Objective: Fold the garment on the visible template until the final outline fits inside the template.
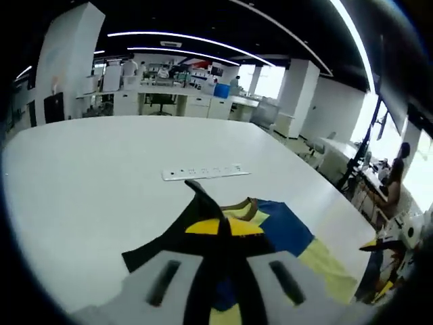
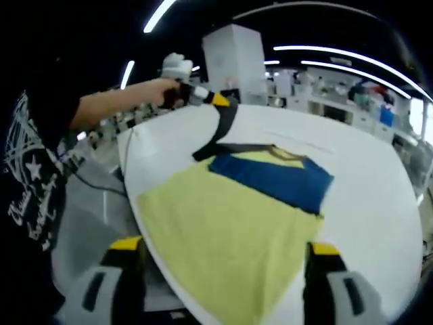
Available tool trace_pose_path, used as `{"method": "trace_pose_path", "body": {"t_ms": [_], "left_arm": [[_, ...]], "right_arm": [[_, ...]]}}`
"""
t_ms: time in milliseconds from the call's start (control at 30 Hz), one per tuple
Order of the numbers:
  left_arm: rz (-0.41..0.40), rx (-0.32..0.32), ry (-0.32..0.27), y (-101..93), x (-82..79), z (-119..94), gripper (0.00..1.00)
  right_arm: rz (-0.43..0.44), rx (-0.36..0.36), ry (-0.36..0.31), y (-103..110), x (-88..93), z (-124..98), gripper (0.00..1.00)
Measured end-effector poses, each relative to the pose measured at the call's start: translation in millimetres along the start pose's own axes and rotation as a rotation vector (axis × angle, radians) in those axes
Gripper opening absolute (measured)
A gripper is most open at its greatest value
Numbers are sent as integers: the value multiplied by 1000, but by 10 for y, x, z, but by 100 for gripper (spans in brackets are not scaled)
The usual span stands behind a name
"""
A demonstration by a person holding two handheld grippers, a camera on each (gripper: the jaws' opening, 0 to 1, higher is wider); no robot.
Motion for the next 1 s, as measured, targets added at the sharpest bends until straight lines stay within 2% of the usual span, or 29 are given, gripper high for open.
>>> {"method": "trace_pose_path", "body": {"t_ms": [267,633,1000], "left_arm": [[2,24,-26,-141,-55,167,0],[16,90,-47,-354,-144,424,0],[-5,145,-26,-567,-66,700,0]], "right_arm": [[12,4,6,-11,33,10,99],[18,5,22,-33,68,25,99],[24,5,35,-37,106,47,99]]}}
Point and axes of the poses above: the point that each gripper's makers call its tool centre point, and the gripper's own axes: z roughly forward along the fingers, y roughly to its left, x roughly out of its underside, the point moved 9 cm from there along -z, roughly backward along the fingers, and after that the axes turned 15 degrees about x, right-handed, at the moved point
